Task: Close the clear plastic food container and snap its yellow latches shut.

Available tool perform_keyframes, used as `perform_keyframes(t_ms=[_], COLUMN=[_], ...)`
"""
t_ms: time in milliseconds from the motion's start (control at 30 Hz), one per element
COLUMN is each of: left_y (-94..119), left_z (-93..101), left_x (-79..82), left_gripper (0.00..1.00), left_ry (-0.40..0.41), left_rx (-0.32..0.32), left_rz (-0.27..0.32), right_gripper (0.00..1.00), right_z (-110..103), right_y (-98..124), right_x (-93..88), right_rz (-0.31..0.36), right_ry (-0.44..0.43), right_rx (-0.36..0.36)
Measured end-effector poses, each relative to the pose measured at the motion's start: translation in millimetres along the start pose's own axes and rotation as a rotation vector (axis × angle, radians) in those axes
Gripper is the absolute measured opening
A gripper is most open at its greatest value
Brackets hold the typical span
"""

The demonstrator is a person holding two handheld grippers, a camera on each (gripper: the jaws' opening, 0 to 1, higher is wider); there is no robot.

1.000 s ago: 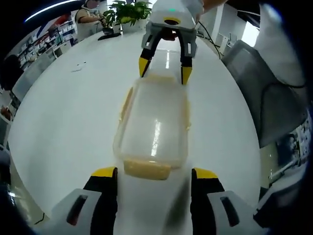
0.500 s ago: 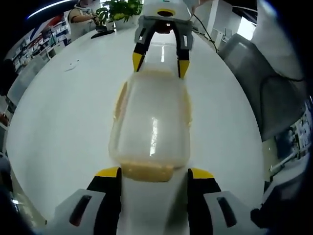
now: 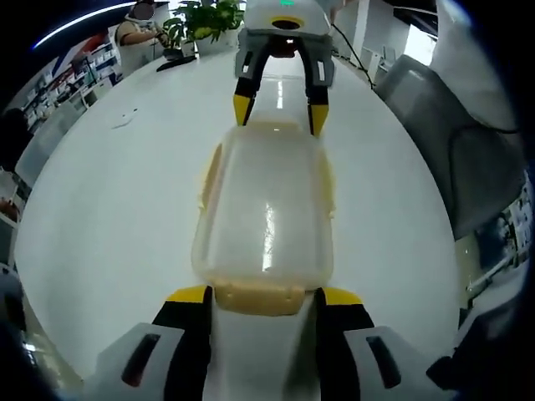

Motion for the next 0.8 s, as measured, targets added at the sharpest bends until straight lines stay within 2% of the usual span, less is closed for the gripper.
perform_keyframes(t_ms=[200,600,667,800], left_y=[0.6,1.2,1.2,1.5], left_z=[1.3,-14.4,-15.8,-18.4], left_x=[1.0,-11.7,-12.3,-13.7], left_gripper=[0.44,0.43,0.43,0.41], left_ry=[-0.003,-0.015,-0.019,-0.034], left_rx=[-0.002,-0.009,-0.011,-0.019], left_rz=[0.002,0.009,0.004,-0.011], right_gripper=[0.49,0.41,0.38,0.38], right_z=[-0.5,5.0,6.4,6.0], right_y=[0.7,-0.2,0.6,1.0], right_x=[0.3,0.2,0.4,0.5], right_rz=[-0.008,-0.009,-0.008,-0.009], right_ry=[0.008,0.037,0.04,0.046], right_rx=[0.003,0.013,0.013,0.015])
Point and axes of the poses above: the point that each gripper's makers call its tool centre point, and the gripper's own axes: y roughly backward along the fingers, z roughly to its right, x roughly out of its top, the point moved 2 cm from there along y, roughly backward along the fingers, and after that the axes turned 6 degrees about -x, right-handed, at the moved point
